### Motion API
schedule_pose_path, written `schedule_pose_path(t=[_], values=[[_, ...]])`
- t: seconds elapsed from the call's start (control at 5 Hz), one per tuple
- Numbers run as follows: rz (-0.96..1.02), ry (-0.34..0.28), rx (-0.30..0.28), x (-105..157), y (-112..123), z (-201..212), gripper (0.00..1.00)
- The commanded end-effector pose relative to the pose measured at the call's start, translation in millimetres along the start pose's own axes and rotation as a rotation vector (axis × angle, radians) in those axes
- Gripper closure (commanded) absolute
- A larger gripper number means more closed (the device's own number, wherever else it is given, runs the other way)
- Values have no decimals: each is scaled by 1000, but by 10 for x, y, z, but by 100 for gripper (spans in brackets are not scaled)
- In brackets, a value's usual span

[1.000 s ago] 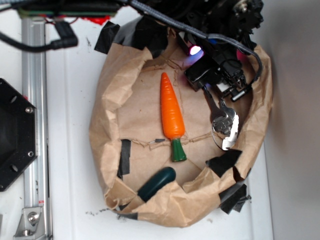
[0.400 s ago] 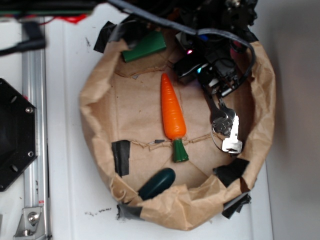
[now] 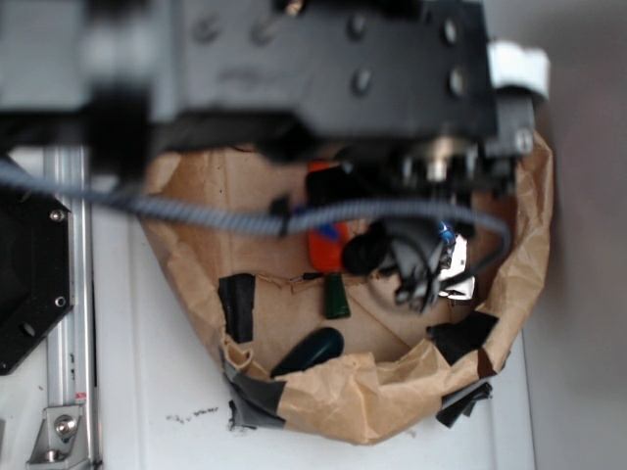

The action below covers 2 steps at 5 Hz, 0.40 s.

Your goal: Grab the black box.

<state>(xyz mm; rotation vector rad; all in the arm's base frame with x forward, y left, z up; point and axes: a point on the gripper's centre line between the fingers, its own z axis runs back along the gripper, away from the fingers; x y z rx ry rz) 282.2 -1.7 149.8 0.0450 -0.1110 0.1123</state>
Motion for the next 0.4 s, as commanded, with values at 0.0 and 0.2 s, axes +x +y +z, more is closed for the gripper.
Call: schedule_pose_path(t=[0.0,0.2], values=[[-59,69,56,-25,118,344,100],[-76,65,55,-11,165,324,100]])
